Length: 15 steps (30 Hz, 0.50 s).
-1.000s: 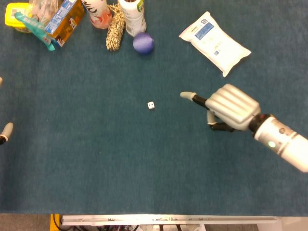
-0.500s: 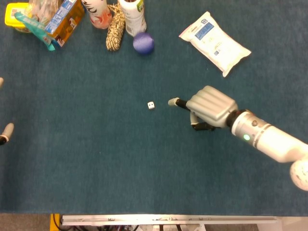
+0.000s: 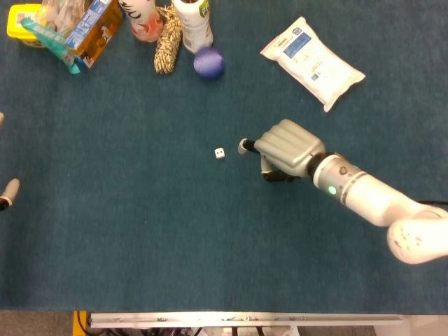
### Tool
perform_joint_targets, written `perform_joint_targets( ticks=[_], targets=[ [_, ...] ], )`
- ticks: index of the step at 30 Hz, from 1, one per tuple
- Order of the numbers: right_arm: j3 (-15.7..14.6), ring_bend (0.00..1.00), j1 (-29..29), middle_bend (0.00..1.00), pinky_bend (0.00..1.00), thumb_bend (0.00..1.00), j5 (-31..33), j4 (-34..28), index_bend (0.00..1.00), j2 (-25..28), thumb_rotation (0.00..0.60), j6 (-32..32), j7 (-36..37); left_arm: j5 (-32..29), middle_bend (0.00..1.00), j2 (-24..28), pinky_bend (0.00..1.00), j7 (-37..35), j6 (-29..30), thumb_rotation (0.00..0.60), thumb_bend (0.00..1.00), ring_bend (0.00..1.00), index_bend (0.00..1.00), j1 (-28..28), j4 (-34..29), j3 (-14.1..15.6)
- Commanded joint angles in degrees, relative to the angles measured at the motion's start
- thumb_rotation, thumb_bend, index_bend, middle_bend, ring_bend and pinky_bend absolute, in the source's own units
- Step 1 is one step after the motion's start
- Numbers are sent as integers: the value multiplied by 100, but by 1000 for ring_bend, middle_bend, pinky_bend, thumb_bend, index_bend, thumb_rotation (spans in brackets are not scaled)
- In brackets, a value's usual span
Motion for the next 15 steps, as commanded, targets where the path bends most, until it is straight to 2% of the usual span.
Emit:
perform_joint_targets(
  ticks=[1,15],
  targets=[
    [-5,1000,180,1000,1000,993,189,208,252,-190,313,6,-13,5,104,-2,46,-1,1,600,258,48,17,-4,0,-4],
    [22,1000,833,1000,1000,992,836,1372,252,-1108,313,-224,117,-3,104,18,46,-61,78,600,258,48,17,58,32,8]
  ],
)
